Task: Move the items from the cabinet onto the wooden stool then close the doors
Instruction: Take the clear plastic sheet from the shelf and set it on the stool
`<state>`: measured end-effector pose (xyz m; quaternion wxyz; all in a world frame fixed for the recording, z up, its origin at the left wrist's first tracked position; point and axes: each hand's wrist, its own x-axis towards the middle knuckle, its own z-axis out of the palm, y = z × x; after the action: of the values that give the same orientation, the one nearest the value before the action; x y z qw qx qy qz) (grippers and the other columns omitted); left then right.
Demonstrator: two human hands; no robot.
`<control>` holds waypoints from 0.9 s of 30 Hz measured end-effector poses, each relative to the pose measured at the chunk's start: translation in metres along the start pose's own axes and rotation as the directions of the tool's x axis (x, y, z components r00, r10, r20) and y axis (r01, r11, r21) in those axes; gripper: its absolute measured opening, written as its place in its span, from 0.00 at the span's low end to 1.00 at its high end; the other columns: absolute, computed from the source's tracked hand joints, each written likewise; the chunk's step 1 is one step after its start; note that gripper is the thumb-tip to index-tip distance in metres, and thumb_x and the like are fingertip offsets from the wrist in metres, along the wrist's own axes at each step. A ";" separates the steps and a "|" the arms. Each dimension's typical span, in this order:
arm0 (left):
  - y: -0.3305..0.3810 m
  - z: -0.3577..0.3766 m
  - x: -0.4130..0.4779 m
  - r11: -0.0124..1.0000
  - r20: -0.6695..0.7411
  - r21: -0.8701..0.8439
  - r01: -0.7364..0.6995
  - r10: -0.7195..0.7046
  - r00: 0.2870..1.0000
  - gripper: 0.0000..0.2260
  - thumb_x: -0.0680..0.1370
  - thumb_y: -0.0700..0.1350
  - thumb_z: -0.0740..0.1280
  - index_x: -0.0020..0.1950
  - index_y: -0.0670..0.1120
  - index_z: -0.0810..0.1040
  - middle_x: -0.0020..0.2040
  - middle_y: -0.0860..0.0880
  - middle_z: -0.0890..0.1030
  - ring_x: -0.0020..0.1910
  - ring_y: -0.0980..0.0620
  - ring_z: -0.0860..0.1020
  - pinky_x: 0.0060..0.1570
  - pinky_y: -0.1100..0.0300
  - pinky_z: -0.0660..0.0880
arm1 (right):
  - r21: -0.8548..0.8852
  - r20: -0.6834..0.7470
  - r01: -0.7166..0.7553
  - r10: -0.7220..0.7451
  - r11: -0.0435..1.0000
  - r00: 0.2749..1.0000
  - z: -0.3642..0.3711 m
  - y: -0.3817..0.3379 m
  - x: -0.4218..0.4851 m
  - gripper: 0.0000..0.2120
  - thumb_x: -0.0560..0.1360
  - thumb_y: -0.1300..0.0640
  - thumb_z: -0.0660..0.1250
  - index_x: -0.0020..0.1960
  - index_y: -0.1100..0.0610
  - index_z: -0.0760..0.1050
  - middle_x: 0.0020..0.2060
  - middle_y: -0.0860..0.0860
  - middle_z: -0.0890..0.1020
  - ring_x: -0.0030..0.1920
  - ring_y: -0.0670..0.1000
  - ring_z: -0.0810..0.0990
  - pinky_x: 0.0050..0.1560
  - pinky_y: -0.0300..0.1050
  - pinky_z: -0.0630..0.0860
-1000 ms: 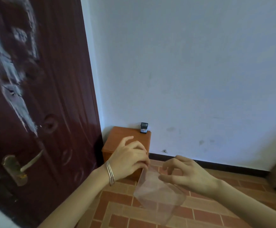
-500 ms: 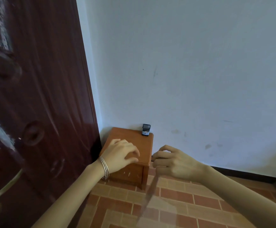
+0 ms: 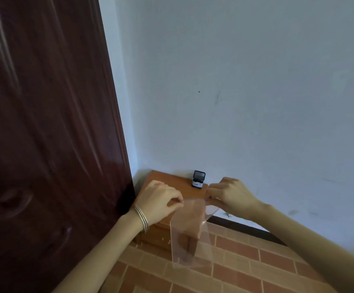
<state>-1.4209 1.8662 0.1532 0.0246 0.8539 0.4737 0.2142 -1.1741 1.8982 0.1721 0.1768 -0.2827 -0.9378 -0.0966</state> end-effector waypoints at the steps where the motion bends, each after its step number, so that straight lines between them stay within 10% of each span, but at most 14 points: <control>1: -0.007 0.005 0.003 1.000 -0.020 0.018 0.017 -0.017 1.000 0.08 0.72 0.56 0.66 0.42 0.55 0.82 0.40 0.59 0.83 0.41 0.58 0.78 0.55 0.55 0.70 | 0.003 0.004 -0.006 0.006 1.000 1.000 0.008 0.005 0.006 0.04 0.70 0.52 0.67 0.37 0.50 0.75 0.30 0.44 0.77 0.26 0.51 0.72 0.30 0.40 0.73; 20: -0.258 0.091 0.125 0.977 0.109 0.009 0.213 -0.213 0.971 0.03 0.71 0.48 0.72 0.38 0.53 0.81 0.35 0.57 0.81 0.37 0.54 0.78 0.51 0.53 0.66 | 0.165 0.459 -0.537 0.418 0.827 0.784 0.205 0.130 0.173 0.05 0.76 0.51 0.63 0.49 0.47 0.77 0.47 0.42 0.79 0.47 0.47 0.77 0.42 0.46 0.74; 27: -0.346 0.165 0.156 0.949 0.350 0.196 0.247 -0.303 0.886 0.20 0.80 0.50 0.59 0.72 0.52 0.62 0.64 0.54 0.72 0.62 0.52 0.70 0.59 0.57 0.63 | 0.120 0.404 -0.663 0.574 0.739 0.712 0.323 0.161 0.217 0.07 0.76 0.51 0.64 0.50 0.50 0.79 0.49 0.45 0.81 0.48 0.51 0.79 0.36 0.43 0.67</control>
<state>-1.5614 2.2105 -0.0277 0.0826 0.8024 0.5910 0.0060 -1.3419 2.2289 -0.0281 0.0692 -0.5695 -0.8068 0.1410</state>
